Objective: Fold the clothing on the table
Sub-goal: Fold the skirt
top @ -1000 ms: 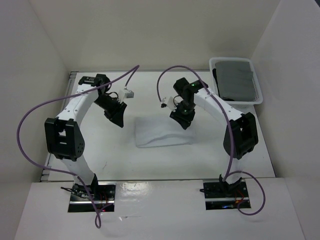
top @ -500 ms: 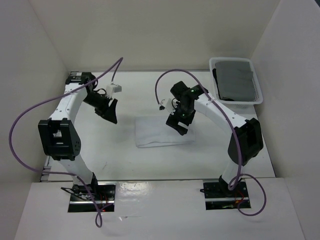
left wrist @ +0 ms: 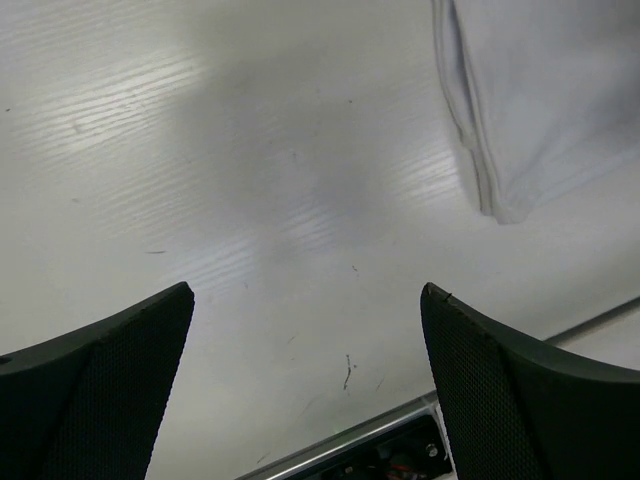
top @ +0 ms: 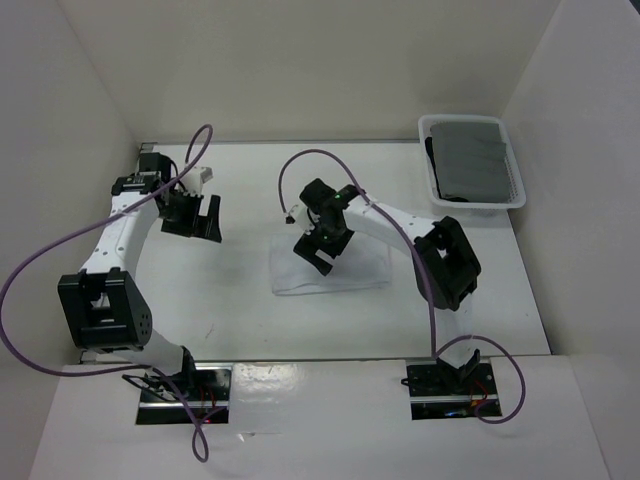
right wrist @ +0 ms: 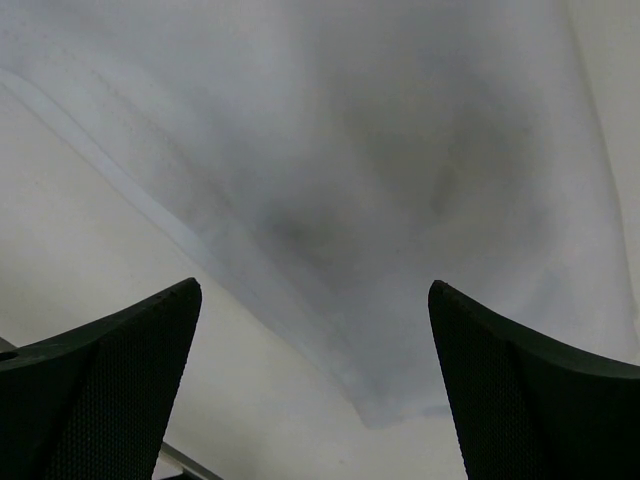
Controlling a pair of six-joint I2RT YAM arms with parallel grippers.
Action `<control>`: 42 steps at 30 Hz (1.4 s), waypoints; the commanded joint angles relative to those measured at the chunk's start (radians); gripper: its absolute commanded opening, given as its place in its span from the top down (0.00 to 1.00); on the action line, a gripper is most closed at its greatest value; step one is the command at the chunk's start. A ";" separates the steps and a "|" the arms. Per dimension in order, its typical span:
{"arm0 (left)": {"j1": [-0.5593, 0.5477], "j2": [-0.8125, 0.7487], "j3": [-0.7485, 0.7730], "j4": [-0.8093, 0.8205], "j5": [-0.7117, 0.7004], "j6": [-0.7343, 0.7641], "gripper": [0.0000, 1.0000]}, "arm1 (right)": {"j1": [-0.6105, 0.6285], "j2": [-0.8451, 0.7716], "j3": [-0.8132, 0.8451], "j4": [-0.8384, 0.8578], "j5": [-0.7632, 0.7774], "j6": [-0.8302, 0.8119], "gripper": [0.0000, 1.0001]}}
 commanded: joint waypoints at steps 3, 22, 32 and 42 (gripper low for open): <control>0.008 -0.053 -0.049 0.073 -0.113 -0.091 0.00 | 0.011 0.020 0.062 0.076 0.046 0.085 0.02; 0.018 -0.022 -0.020 0.073 -0.133 -0.100 0.00 | -0.019 0.011 -0.113 0.174 0.099 0.137 0.02; 0.018 -0.003 -0.020 0.073 -0.133 -0.100 0.00 | -0.096 0.099 -0.074 0.197 0.057 0.165 0.02; 0.018 0.006 -0.011 0.064 -0.153 -0.091 0.00 | -0.105 0.201 0.038 0.188 0.007 0.176 0.02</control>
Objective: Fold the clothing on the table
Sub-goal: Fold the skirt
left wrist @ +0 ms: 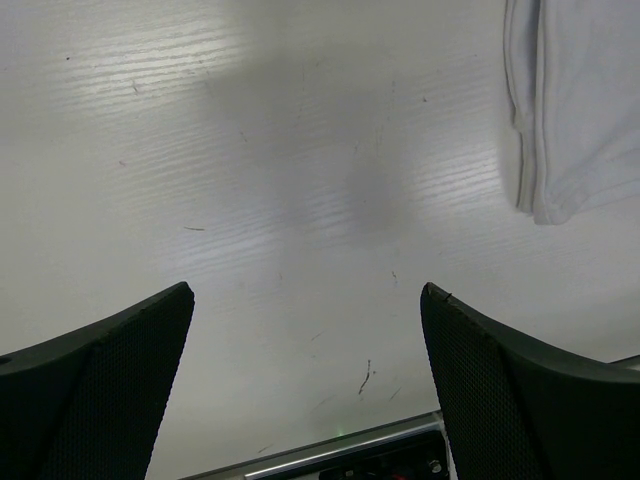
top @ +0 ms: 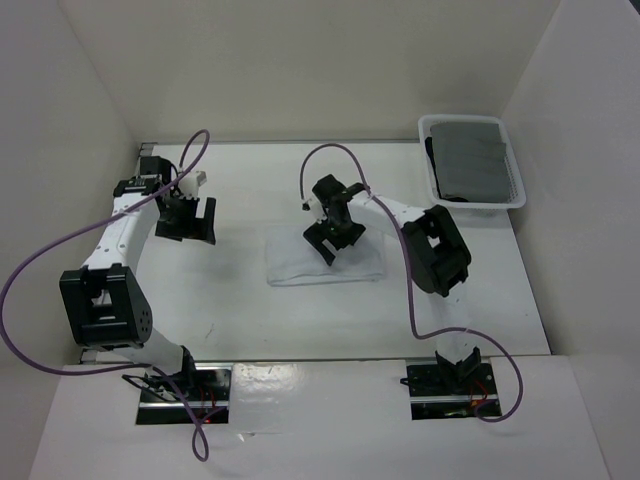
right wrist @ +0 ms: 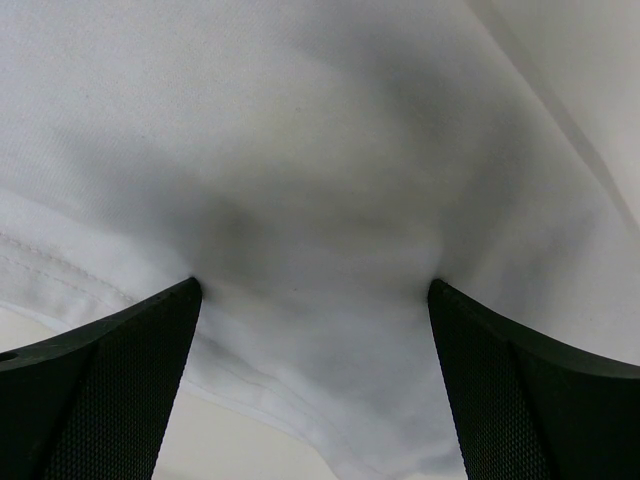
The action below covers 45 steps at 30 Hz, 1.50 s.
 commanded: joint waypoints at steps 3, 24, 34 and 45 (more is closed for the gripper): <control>0.005 0.020 0.048 0.001 -0.005 -0.010 0.00 | -0.005 0.087 0.081 0.033 -0.040 0.028 0.02; 0.025 0.059 0.077 0.001 0.004 0.008 0.00 | -0.014 0.307 0.388 0.023 0.063 -0.018 0.02; 0.034 0.059 0.045 0.004 0.058 0.008 0.00 | -0.023 0.386 0.463 0.011 0.083 -0.027 0.02; 0.034 0.080 0.035 0.013 0.087 0.008 0.00 | -0.034 0.420 0.529 0.010 0.123 -0.067 0.02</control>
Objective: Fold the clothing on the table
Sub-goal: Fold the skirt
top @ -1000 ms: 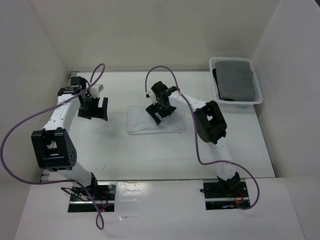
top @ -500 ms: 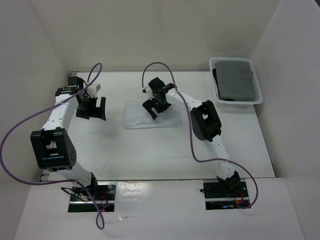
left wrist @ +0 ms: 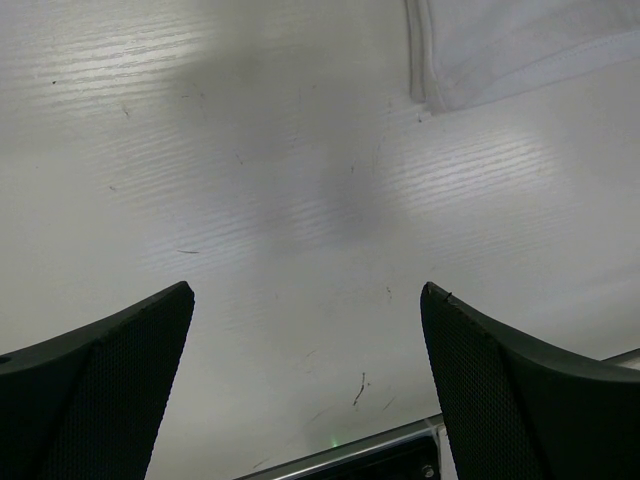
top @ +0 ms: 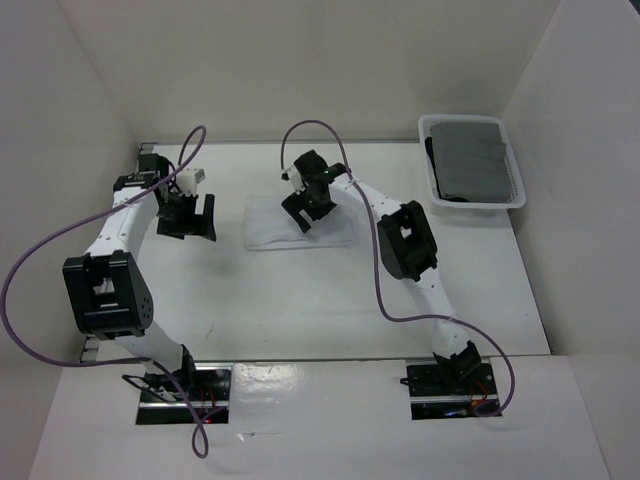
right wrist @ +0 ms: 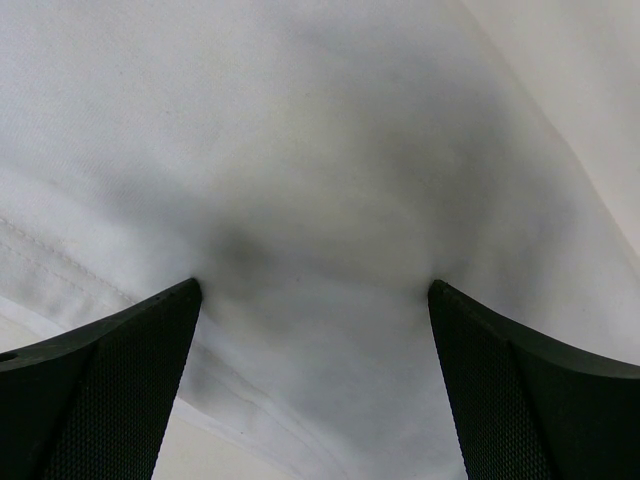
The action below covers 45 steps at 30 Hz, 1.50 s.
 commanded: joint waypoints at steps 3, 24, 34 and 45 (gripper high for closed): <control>0.004 0.003 -0.007 0.008 0.030 0.004 0.00 | -0.040 0.086 -0.004 0.017 0.122 -0.054 0.02; -0.006 0.317 0.186 0.017 0.451 0.081 0.00 | -0.100 -0.402 -0.332 0.029 -0.003 -0.094 0.02; -0.112 0.478 0.340 0.109 0.400 0.009 0.00 | -0.120 -0.471 -0.428 0.048 0.032 -0.094 0.02; -0.163 0.547 0.369 0.166 0.299 -0.032 0.10 | -0.160 -0.471 -0.430 0.057 0.041 -0.085 0.02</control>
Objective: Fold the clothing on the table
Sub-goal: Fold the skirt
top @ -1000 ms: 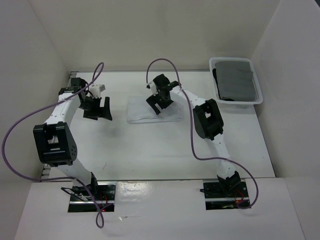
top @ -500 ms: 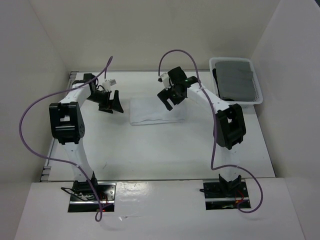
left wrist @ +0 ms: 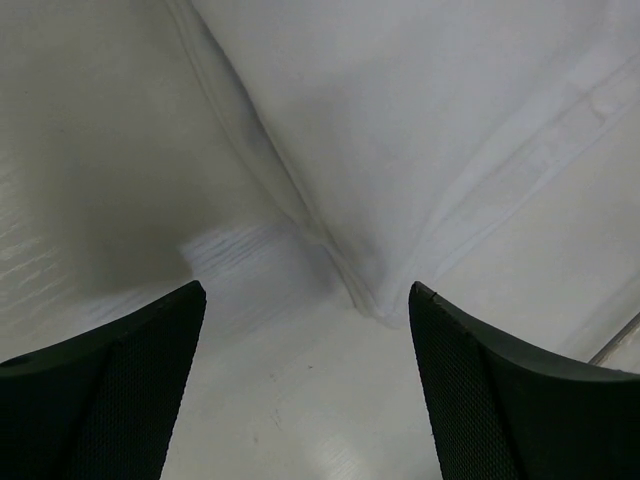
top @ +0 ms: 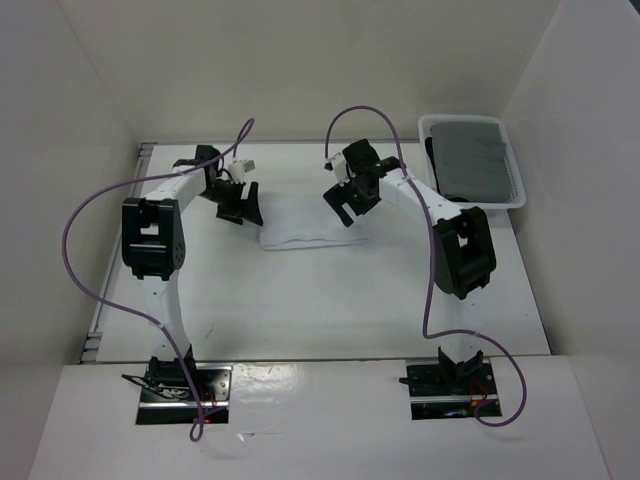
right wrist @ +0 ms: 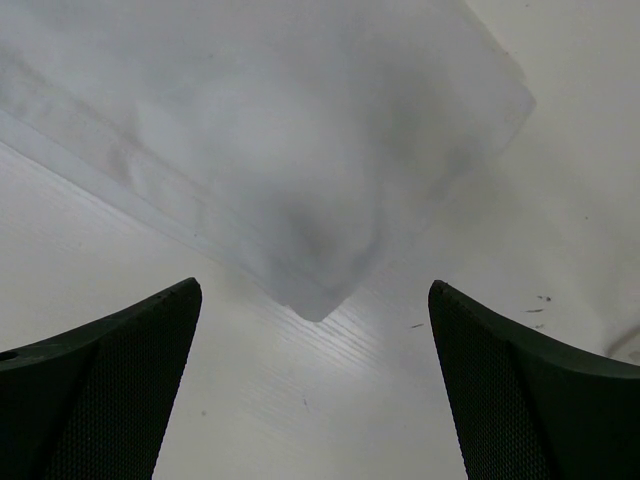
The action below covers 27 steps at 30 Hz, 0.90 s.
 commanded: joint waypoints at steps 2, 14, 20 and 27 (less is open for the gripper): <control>0.005 0.029 0.031 0.040 -0.020 -0.012 0.14 | -0.018 -0.021 0.014 0.027 0.014 0.002 0.02; -0.004 0.094 0.051 0.062 0.037 -0.030 0.38 | -0.028 -0.021 0.014 0.027 0.024 0.002 0.02; -0.004 0.121 0.082 0.062 0.055 -0.039 0.39 | -0.028 -0.021 0.005 0.027 0.033 0.002 0.02; -0.022 0.140 0.102 0.062 0.055 -0.039 0.39 | -0.028 -0.012 0.004 0.027 0.042 0.002 0.02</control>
